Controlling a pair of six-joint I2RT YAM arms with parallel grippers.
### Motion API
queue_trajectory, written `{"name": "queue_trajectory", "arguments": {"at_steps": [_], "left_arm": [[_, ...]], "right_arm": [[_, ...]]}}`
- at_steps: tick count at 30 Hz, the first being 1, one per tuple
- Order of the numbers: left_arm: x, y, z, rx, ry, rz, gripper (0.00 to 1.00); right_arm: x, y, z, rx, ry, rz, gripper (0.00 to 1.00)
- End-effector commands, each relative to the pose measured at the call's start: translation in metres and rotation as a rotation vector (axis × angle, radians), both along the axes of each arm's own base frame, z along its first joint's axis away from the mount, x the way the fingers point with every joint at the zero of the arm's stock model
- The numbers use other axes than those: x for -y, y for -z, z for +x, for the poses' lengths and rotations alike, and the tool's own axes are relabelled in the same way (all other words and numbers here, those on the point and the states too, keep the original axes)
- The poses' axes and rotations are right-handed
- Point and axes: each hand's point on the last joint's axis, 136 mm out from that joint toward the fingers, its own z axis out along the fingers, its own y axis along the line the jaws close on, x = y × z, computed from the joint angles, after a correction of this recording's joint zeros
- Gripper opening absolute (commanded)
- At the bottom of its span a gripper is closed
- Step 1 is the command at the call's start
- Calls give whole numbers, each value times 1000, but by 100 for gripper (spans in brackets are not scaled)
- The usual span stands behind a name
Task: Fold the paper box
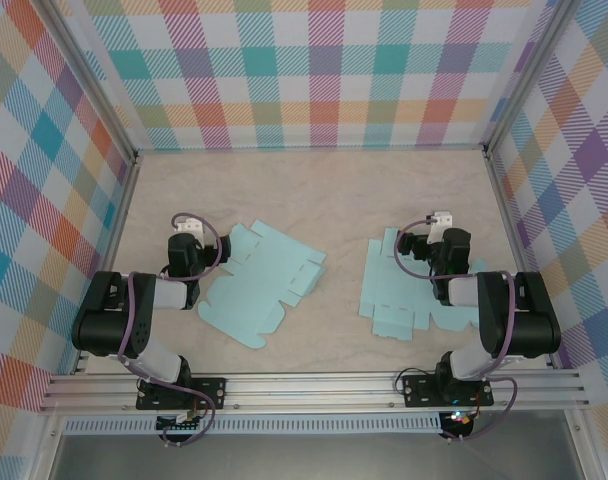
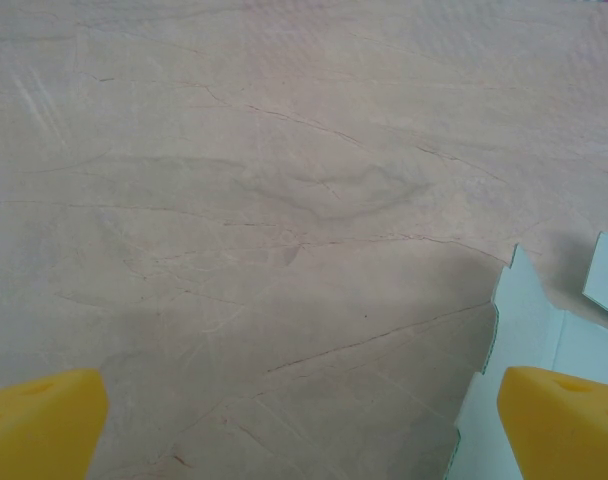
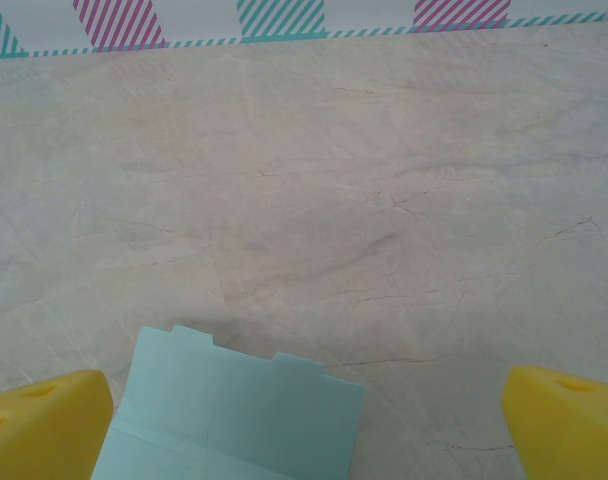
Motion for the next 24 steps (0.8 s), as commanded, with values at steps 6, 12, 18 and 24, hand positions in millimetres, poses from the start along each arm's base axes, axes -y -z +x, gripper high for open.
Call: {"name": "queue_trajectory", "arguments": {"at_steps": [6,12,18,24], "left_arm": [[7,-18,9,15,30,-10,100],[0,-53,1,40,-9,-11,100],[6,-97,-12,42,3,-68,100],[13,-122,-20,43,-7,-203,100]], "right_arm": [[9,-14,5,5,55,18,100],[22,-39,-12,-83,158,56,100],[24,-69,-55,-258,276,225,100],[-7,-86,-104,-405,282,505,100]]}}
